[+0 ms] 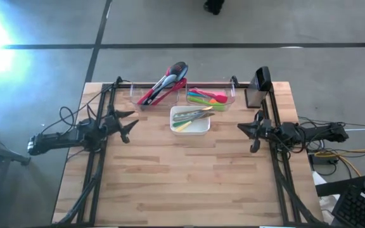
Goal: Pick & Place Kitchen Items
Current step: Return to Home Position
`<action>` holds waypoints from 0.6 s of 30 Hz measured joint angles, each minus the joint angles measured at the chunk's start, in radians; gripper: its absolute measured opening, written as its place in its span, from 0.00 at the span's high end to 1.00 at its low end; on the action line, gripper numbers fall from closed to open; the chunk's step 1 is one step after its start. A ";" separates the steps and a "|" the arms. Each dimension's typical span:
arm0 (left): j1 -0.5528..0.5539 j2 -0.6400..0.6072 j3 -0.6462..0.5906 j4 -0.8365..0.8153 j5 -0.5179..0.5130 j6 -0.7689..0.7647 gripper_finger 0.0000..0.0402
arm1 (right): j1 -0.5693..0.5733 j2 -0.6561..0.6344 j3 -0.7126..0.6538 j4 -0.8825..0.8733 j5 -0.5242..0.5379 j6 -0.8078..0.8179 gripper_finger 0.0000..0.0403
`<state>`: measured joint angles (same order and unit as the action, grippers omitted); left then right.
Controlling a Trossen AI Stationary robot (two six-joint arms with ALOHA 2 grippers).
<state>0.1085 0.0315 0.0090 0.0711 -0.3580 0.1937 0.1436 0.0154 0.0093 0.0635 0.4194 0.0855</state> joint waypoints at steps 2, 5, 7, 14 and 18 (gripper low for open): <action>0.000 0.000 0.000 0.000 0.000 -0.016 0.48 | 0.000 0.002 0.000 0.000 0.000 0.000 0.93; 0.000 0.000 0.000 0.000 -0.001 -0.029 0.48 | 0.000 0.014 0.000 0.002 0.000 0.000 0.93; 0.000 0.000 0.000 0.001 -0.001 -0.031 0.48 | -0.001 0.043 0.000 0.002 0.000 0.000 0.93; 0.000 0.000 0.000 0.001 -0.002 -0.033 0.48 | -0.001 0.154 0.000 -0.001 0.000 0.000 0.93; 0.000 0.000 0.001 0.002 -0.002 -0.033 0.48 | -0.001 0.202 0.000 0.000 0.000 0.000 0.93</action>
<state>0.1085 0.0315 0.0097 0.0727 -0.3599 0.1604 0.1429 0.2179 0.0093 0.0639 0.4193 0.0856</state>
